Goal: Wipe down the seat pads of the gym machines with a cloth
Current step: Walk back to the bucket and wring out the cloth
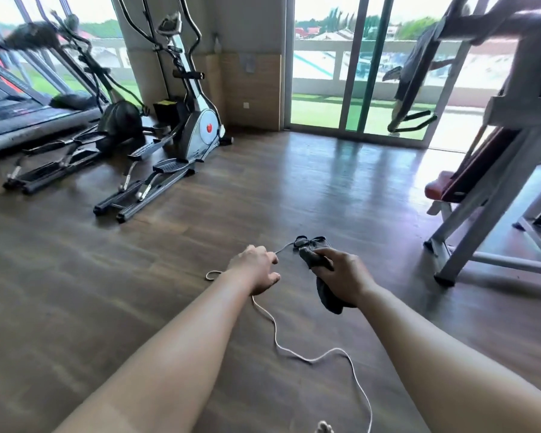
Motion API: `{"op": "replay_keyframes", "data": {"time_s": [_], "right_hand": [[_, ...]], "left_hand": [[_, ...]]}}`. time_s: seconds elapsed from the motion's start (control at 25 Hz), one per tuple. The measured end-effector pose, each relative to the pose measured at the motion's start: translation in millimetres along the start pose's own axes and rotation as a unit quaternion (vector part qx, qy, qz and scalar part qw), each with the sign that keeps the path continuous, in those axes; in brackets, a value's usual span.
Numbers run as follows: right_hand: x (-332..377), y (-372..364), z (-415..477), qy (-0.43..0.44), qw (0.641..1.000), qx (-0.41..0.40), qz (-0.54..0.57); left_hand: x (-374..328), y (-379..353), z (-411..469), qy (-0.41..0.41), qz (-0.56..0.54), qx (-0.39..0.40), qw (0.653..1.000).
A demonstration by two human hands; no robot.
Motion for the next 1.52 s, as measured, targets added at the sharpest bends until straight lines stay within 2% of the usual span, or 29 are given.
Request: {"op": "replay_keyframes", "data": {"time_s": [0.28,0.4,0.56,0.8,1.0,1.52], "right_hand": [[8,10,235,0.018,0.998,0.058,-0.033],[21,8,323,0.039,0.997,0.05,-0.051],[34,-16,453,0.039,0.997,0.035,-0.048],[49,-22,616,-0.028,0.999,-0.018,-0.016],[32,-11,731,-0.059,0.997,-0.04,-0.007],[-42,63,1122,-0.099,0.994,-0.046,0.0]], "left_hand": [[60,60,192,0.053,-0.023,-0.011,0.998],[91,83,265,0.055,-0.022,-0.015,0.998],[147,111,386,0.037,-0.01,-0.02,0.999],[208,164,561,-0.023,0.008,0.011,1.0],[222,193,694,-0.062,0.025,0.015,0.998],[216,279,1113,-0.102,0.029,0.015,0.994]]}}
Point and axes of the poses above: each hand's wrist, its own z-axis towards the middle knuckle, its own y-axis out of the back of the hand, x = y × z, the point moved 1 cm from there along z, towards the middle knuckle, and after that the axes turned 1 degree about z, right-handed, at the moved point
